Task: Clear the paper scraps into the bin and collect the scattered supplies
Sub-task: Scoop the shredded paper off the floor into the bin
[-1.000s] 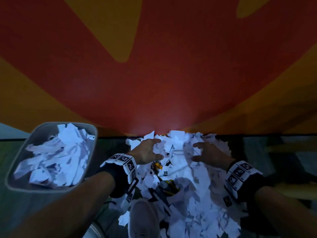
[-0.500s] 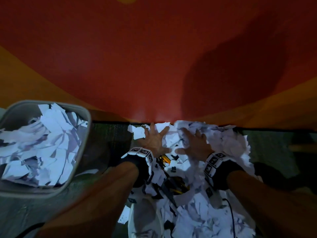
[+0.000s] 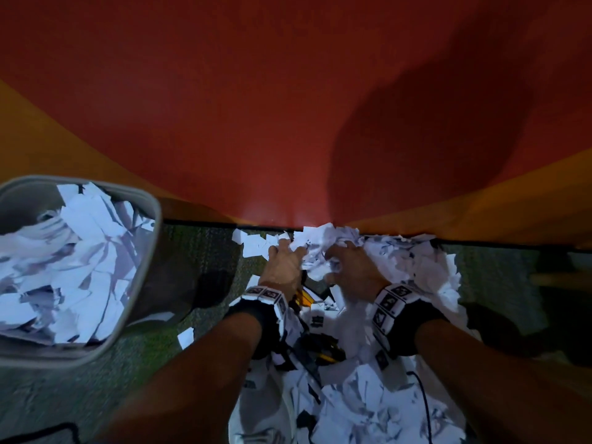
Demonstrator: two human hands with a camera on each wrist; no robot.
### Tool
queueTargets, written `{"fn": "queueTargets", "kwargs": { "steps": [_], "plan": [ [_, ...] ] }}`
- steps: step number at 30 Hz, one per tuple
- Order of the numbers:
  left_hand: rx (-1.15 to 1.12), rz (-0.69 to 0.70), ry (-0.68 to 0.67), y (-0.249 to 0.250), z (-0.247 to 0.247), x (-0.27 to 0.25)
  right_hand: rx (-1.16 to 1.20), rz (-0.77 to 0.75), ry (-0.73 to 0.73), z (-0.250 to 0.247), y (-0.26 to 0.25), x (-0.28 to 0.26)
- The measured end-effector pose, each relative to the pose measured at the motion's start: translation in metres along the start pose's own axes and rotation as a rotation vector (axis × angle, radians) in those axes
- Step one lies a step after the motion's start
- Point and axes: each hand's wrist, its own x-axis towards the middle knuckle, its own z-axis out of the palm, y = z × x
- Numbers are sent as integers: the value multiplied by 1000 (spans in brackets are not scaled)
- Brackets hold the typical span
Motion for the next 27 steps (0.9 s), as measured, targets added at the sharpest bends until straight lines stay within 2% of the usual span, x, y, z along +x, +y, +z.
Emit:
{"fn": "queueTargets", "kwargs": {
  "steps": [2,7,11,15,18,20,27],
  "plan": [
    [-68,-11,17,-5,-10,-2,72,-51,17,-14,-2,-2],
    [-188,37,165,-2,-47,-28,209,-105,53,-47,-7,-17],
    [-239,86,202,11,-99,-68,227,-106,86,-73,-21,-37],
    [-256,106,246,25,-152,-117,249,-174,147,-102,-44,-65],
    [-316,56,286,28,-191,-151,258,-263,153,-125,-73,-82],
    [-262,39,340,21,-215,-175,240,-301,152,-139,-101,-94],
    [-139,-45,464,-39,-284,-244,286,-456,126,-144,-222,-109]
  ]
}}
